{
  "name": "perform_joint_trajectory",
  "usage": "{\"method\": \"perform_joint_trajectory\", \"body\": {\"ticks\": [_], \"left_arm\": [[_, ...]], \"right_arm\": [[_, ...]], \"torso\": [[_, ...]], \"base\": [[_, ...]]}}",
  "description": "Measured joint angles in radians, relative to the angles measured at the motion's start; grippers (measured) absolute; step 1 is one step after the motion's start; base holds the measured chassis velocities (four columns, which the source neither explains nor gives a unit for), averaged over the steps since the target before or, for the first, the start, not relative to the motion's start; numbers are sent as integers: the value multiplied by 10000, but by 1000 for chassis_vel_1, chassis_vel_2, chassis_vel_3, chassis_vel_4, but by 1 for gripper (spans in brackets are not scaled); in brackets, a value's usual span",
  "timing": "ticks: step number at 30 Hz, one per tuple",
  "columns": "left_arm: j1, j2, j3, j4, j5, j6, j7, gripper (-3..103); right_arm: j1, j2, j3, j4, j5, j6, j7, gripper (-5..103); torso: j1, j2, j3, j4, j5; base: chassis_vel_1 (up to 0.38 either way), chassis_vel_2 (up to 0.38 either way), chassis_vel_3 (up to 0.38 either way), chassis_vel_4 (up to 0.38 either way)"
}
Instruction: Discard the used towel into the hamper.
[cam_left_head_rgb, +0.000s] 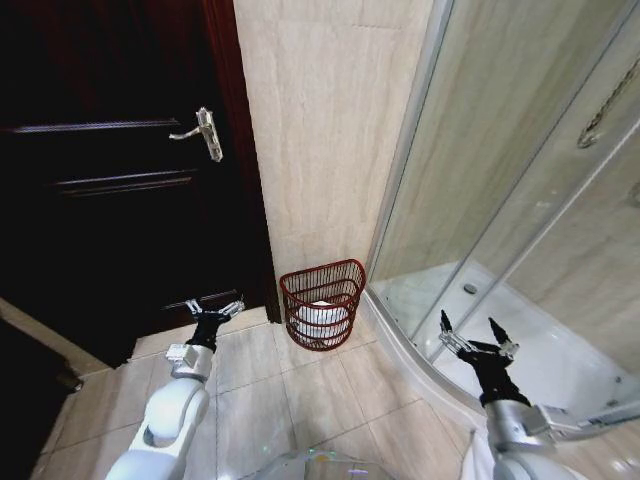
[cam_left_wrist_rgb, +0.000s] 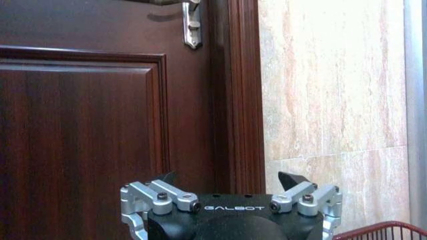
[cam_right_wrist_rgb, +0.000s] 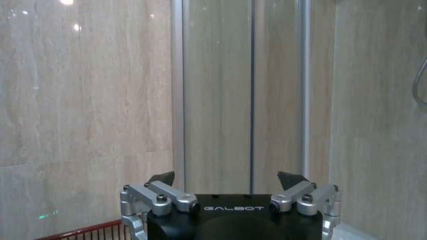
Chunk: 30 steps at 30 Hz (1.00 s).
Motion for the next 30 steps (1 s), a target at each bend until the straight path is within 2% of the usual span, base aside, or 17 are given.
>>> {"method": "perform_joint_trajectory", "body": {"ticks": [10,30], "left_arm": [[338,-21,-77,31,193,-469,7,100],[488,-31,116,81,572,-575,58,100]], "right_arm": [[-107,162,-10,27,-34,126,-3,100],[-367,466,-30,110,-211,416,-12,100]], "torso": [[0,0,0,0,0],[-1,0,0,-1,0]], "base": [[0,0,0,0],[36,-94,-56,75]]}}
